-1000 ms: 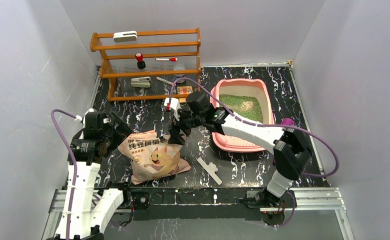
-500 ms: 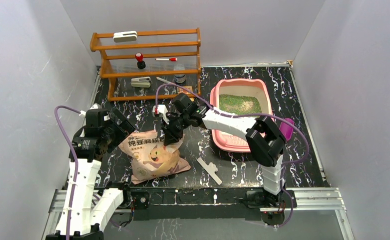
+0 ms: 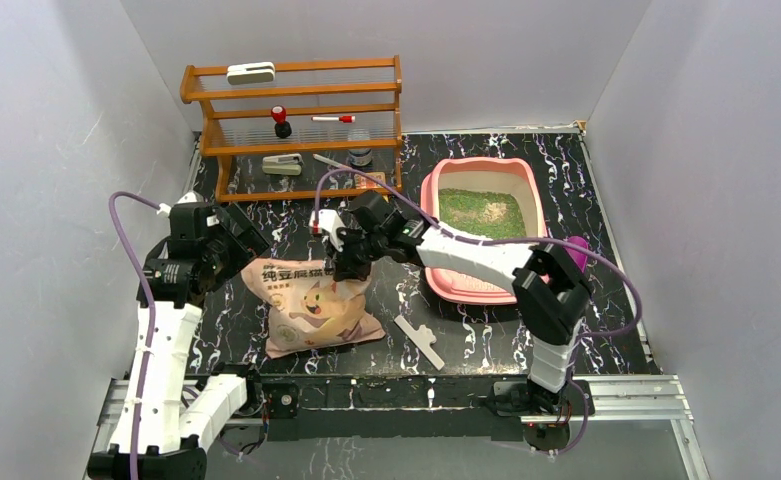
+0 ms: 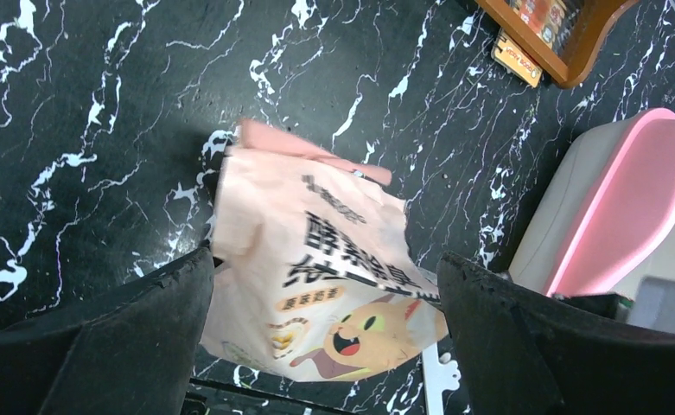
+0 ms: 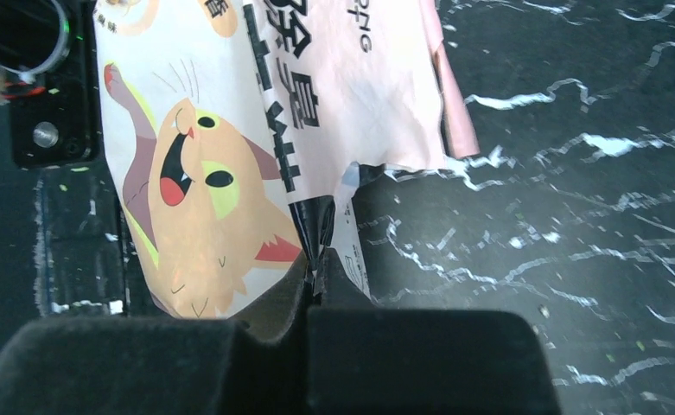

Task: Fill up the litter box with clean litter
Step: Move the cat litter bag to the center of the board.

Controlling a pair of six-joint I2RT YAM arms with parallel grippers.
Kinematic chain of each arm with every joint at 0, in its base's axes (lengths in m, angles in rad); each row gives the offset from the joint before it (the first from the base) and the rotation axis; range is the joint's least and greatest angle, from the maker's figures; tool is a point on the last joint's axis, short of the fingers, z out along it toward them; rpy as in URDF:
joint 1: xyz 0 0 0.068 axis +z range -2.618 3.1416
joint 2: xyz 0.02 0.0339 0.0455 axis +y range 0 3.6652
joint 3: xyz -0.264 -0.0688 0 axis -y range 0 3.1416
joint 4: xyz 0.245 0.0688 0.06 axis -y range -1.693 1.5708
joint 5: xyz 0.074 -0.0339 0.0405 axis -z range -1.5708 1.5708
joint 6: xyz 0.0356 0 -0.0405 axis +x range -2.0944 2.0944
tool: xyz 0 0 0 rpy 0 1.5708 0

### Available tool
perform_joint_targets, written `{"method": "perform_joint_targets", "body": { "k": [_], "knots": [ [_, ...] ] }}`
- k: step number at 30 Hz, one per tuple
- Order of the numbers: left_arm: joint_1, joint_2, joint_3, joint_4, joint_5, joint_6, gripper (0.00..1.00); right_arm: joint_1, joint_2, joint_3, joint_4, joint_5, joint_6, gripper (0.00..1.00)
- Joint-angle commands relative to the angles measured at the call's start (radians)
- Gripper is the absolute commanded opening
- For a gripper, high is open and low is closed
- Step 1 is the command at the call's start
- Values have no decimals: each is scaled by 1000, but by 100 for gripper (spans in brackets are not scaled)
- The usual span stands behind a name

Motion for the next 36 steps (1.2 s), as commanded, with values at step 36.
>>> {"method": "perform_joint_targets", "body": {
  "k": [36],
  "knots": [
    [0, 163, -110, 320, 556, 215, 98, -74, -351, -306, 289, -107, 5, 37]
  ]
}}
